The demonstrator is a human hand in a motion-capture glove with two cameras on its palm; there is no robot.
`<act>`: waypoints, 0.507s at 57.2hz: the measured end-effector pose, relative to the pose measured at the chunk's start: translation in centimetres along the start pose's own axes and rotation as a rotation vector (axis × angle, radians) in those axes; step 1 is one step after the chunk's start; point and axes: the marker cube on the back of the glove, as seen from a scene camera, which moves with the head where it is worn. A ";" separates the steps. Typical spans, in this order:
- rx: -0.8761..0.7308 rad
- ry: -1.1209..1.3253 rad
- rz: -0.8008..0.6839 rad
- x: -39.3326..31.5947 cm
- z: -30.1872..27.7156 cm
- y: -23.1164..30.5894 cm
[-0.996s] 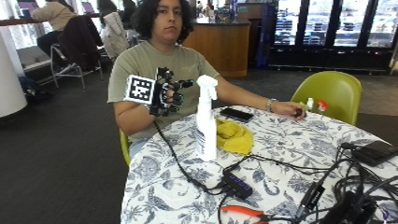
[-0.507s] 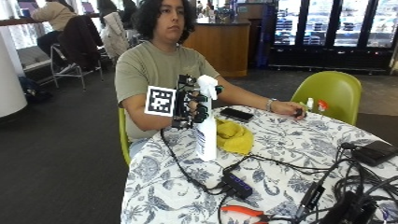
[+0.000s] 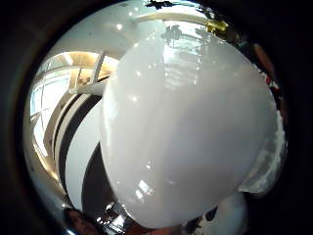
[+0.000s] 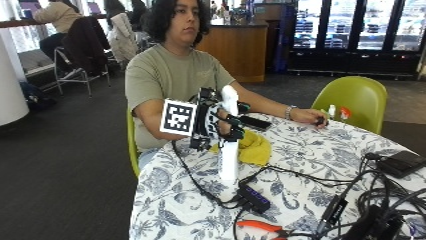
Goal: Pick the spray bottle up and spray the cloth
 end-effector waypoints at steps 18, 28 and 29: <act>-0.085 -0.264 0.207 -0.2 -2.5 0.1; -0.313 -0.289 0.080 -3.6 -6.1 1.4; -0.363 -0.271 0.074 -4.2 -6.3 1.5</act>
